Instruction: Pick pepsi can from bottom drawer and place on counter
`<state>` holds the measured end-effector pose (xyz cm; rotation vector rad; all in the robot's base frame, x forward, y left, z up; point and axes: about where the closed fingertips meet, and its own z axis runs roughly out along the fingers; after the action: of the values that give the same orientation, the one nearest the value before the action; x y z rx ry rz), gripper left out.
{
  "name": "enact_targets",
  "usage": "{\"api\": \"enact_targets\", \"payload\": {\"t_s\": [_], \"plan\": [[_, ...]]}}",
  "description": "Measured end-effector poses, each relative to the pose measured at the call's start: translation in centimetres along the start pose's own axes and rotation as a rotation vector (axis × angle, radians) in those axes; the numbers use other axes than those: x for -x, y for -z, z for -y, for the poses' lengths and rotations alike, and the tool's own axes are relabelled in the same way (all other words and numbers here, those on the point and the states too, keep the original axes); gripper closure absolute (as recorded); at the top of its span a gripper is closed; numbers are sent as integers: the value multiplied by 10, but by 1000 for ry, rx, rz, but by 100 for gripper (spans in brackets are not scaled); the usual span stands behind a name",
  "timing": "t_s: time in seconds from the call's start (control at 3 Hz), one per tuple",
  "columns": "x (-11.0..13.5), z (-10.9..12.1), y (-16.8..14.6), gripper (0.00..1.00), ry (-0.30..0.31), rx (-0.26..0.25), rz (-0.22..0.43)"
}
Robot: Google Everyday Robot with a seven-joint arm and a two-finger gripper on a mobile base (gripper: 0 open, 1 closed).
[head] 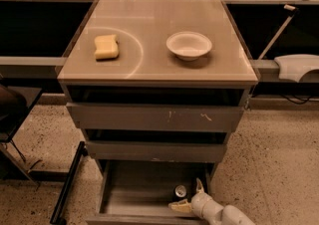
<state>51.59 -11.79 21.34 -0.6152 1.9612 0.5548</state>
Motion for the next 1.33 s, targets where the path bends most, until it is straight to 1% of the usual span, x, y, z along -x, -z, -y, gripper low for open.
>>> {"api": "enact_targets", "payload": {"t_s": [0.33, 0.67, 1.0, 1.33], "plan": [[-3, 8, -1, 0, -6, -15, 0], [3, 4, -14, 0, 66, -9, -82], [11, 11, -38, 0, 183, -37, -205], [13, 10, -47, 0, 204, -43, -218]]}}
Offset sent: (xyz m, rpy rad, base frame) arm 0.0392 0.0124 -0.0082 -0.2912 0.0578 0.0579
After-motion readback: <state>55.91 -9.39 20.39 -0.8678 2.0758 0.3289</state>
